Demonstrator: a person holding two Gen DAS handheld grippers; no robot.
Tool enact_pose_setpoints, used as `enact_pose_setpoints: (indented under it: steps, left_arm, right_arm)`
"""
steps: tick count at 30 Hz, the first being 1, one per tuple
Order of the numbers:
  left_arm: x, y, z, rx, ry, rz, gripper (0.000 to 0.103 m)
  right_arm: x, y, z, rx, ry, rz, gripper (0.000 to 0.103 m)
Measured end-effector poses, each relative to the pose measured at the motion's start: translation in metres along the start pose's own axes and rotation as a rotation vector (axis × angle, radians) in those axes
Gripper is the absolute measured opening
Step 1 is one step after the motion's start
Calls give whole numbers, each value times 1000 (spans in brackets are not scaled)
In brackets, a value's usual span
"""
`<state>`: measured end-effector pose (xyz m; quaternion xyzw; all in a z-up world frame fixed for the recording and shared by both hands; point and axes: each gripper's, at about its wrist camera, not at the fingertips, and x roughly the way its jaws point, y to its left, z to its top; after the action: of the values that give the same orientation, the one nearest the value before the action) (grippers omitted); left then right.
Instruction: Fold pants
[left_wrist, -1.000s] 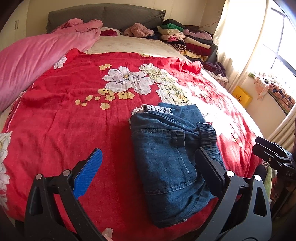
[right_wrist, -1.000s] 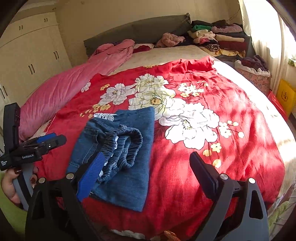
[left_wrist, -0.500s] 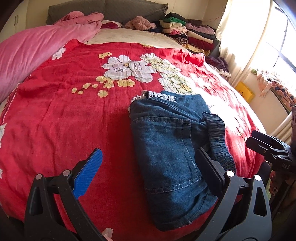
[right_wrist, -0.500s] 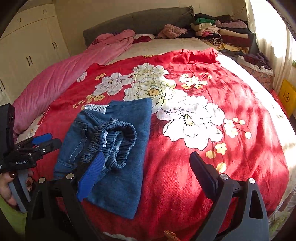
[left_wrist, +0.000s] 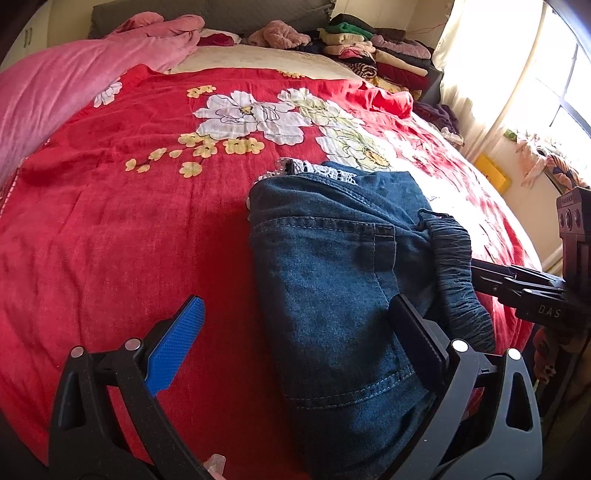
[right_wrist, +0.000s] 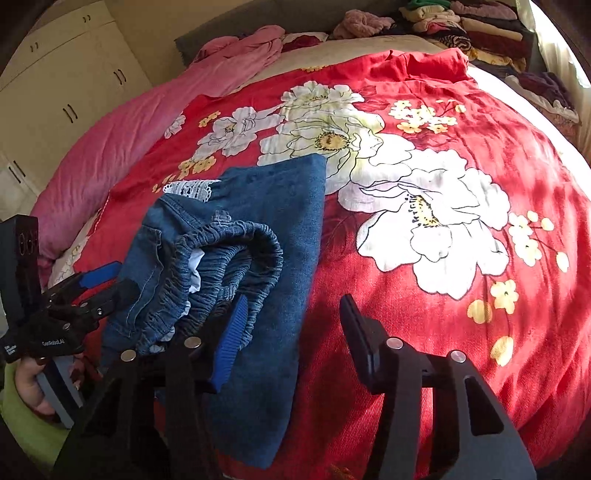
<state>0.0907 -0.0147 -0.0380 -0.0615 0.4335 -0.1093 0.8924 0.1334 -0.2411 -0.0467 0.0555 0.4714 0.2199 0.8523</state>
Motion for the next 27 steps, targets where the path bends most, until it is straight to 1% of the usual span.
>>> enact_pose_setpoints:
  steps: [3,8,11,14,15,16,17,18,20,22,27]
  left_arm:
    - [7,-1,1,3,10,1,93]
    - [17,-5,2,13,26,-17,84]
    - [21,-6,4,18,28,-25,78]
    - [24,-8,6,16,29,-41,71]
    - [25,-9,6,15,31,-48,67]
    - [26,-10,7,15,34,-48,67]
    - [26,-11,7,17,34,-46,66]
    - [26,-12,7,21,35,-49,62]
    - [24,-14,7,22,36,-60,55]
    - [21,-16,8,30,31,-63,46]
    - [10,-20,14,34,4,-61,39]
  right_arm:
    - [10,0,4,1,19,23,48]
    - [22,-1,10,-10,43,52,48]
    - [26,-1,12,-29,45,64,48]
    - [29,-1,12,-40,39,81,48]
    - [29,-1,12,-46,37,92,43]
    - [31,0,11,-50,37,108,35]
    - [31,1,11,-56,34,124,32]
    - [30,3,10,-64,28,135,27]
    - [28,6,9,-80,15,139,21]
    - [23,11,10,-94,-7,146,13]
    - [6,27,15,-153,-47,142,11]
